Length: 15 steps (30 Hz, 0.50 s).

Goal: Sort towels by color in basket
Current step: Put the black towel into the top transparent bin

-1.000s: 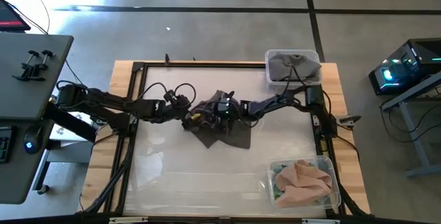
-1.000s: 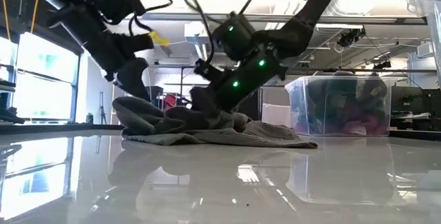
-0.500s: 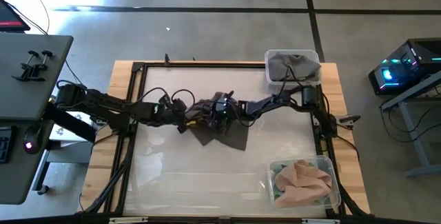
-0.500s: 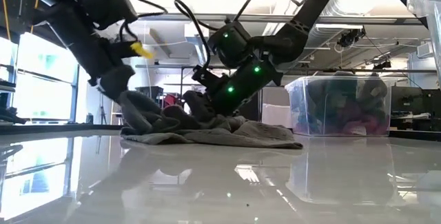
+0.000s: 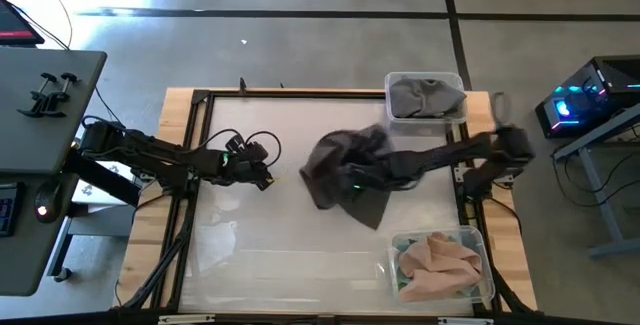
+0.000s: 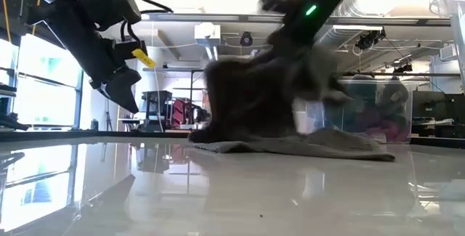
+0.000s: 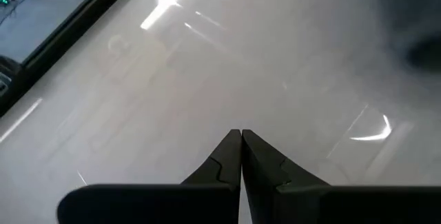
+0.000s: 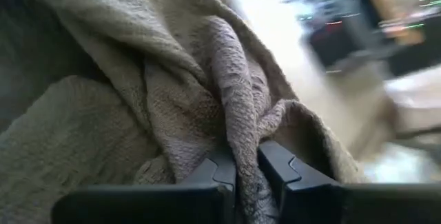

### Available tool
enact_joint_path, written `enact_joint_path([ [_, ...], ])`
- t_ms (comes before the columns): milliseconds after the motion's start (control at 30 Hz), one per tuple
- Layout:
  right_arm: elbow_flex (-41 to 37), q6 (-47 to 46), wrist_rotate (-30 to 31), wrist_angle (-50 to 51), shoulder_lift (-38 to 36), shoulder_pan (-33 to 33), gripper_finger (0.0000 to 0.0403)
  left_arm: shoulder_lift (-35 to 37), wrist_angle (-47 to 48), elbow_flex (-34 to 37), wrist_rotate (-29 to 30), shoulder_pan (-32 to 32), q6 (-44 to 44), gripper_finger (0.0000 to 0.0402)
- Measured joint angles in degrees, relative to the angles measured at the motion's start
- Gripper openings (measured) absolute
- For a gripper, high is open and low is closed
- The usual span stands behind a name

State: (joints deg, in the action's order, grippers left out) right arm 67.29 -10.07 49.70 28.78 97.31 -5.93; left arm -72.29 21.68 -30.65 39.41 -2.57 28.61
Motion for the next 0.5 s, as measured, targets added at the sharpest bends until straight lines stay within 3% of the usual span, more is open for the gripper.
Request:
enact_joint_path([
  [267, 0.02, -4.86, 25.72, 22.98, -22.61, -3.68, 0.0021, -0.09, -5.25, 0.0, 0.54, -0.61, -5.23, 0.0],
  [400, 0.02, 1.98, 34.4, 22.24, -32.75, -1.59, 0.0015, -0.09, -8.5, 0.0, 0.53, -0.61, -9.02, 0.0],
  [500, 0.19, 10.44, 40.36, 16.17, -39.32, 0.26, 0.0014, -0.09, -10.96, 0.0, 0.51, -0.61, -11.27, 0.0],
])
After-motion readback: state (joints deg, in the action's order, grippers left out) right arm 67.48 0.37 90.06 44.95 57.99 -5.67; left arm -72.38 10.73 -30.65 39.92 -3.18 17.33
